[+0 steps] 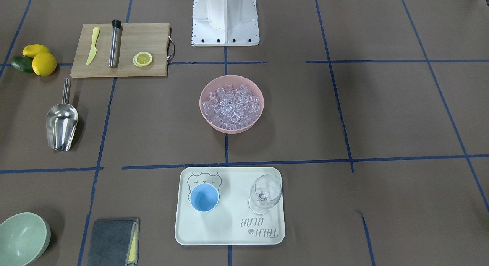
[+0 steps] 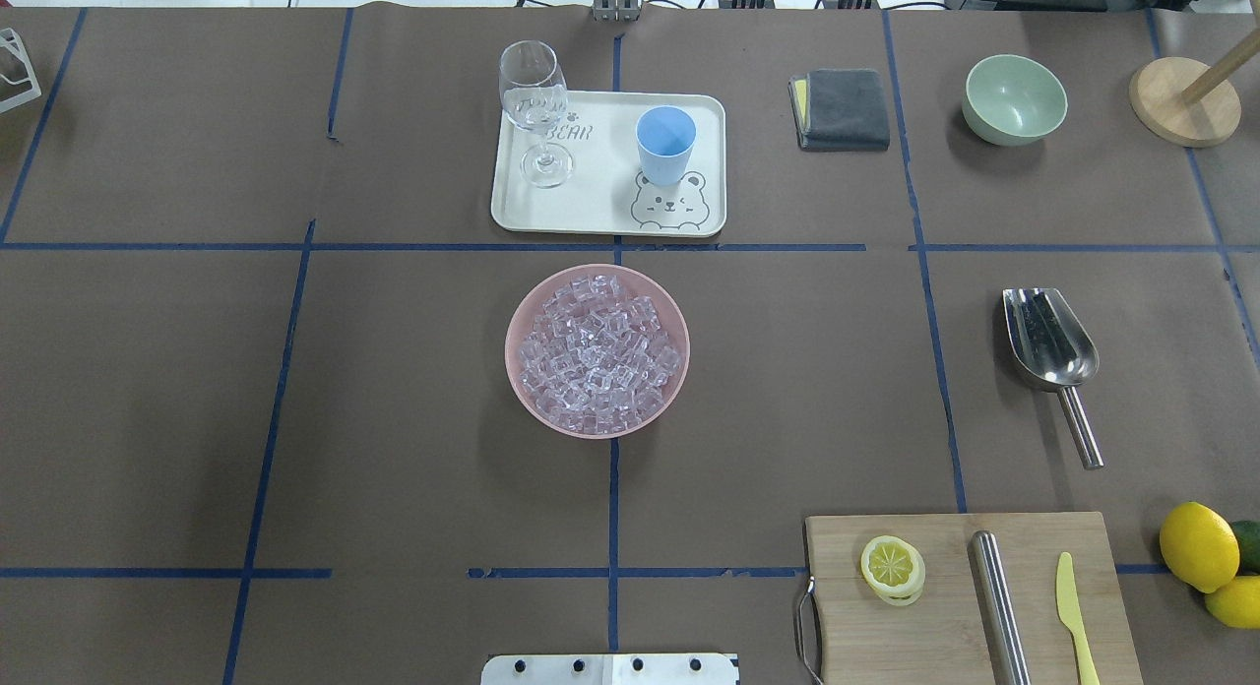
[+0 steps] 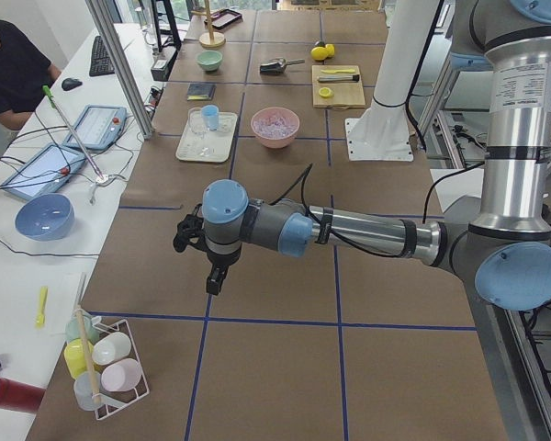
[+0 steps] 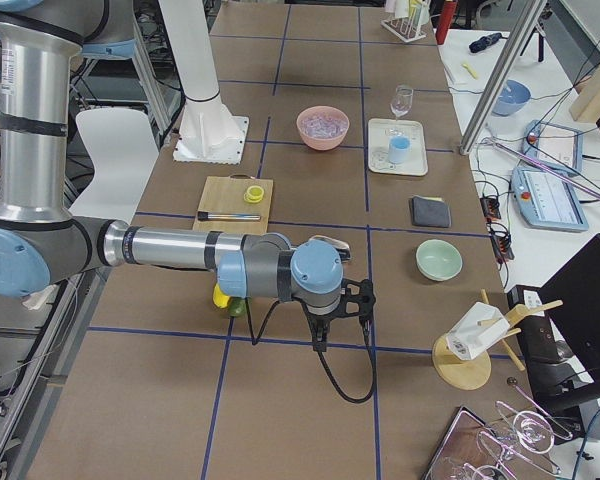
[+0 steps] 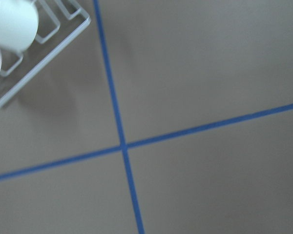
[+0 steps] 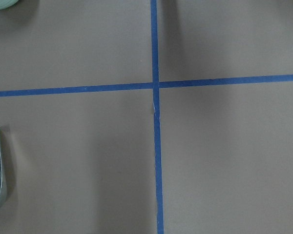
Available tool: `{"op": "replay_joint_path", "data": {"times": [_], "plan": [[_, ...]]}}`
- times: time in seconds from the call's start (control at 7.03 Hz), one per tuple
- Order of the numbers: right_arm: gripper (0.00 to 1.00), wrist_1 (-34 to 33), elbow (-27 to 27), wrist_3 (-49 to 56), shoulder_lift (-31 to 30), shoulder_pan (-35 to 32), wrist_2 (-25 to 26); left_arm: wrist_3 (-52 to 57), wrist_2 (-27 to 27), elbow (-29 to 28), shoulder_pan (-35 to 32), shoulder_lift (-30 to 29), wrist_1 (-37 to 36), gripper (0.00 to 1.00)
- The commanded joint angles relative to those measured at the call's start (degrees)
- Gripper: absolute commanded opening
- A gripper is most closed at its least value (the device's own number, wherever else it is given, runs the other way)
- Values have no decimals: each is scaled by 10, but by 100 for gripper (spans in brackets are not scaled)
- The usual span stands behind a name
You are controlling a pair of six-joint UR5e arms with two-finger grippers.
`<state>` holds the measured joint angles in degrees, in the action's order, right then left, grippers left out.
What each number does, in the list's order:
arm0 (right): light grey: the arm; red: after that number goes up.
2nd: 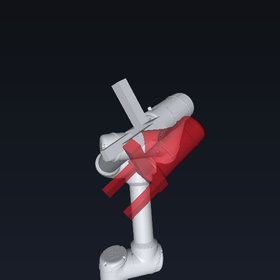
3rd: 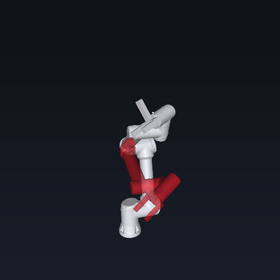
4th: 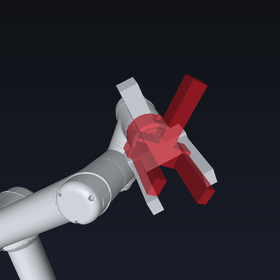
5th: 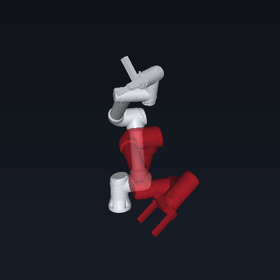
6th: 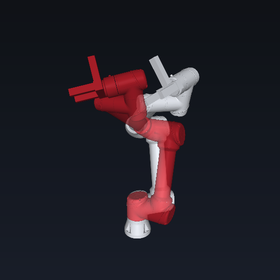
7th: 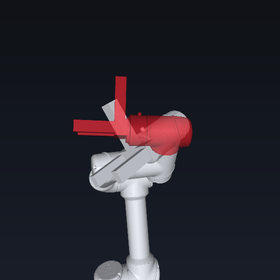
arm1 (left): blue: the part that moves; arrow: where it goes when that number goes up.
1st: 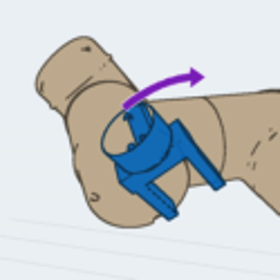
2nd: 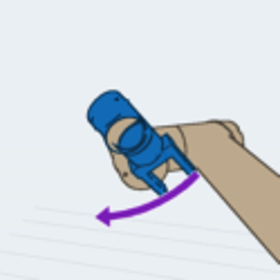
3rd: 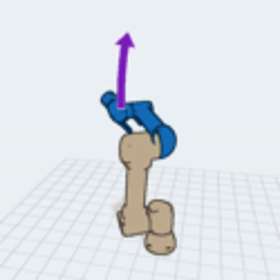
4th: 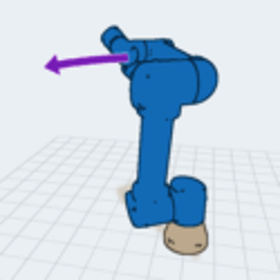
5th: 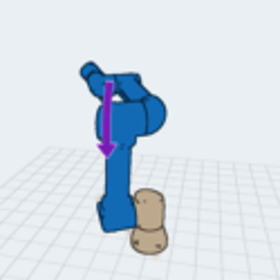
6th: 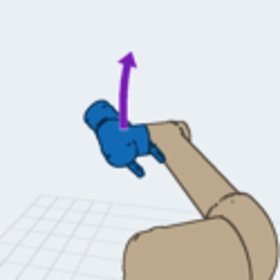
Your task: Put ice in cup with scoop
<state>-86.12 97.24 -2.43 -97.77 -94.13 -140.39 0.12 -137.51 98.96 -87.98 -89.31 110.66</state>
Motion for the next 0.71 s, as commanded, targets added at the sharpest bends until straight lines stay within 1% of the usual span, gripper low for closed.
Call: {"op": "replay_joint_path", "data": {"times": [0.0,0.14,0.28,0.43,0.57], "plan": [[100,2,1,0,-1,0,0,-35,-7,-4,6,-3,185,100],[100,2,3,-1,1,0,0,-90,-7,-3,34,-15,240,100],[100,-3,7,0,29,0,3,-93,-7,-3,77,-15,242,100],[100,-6,-8,1,40,2,3,-86,-2,-7,96,-15,249,99],[100,0,-22,0,36,3,-10,-86,0,-10,147,-29,246,100]]}}
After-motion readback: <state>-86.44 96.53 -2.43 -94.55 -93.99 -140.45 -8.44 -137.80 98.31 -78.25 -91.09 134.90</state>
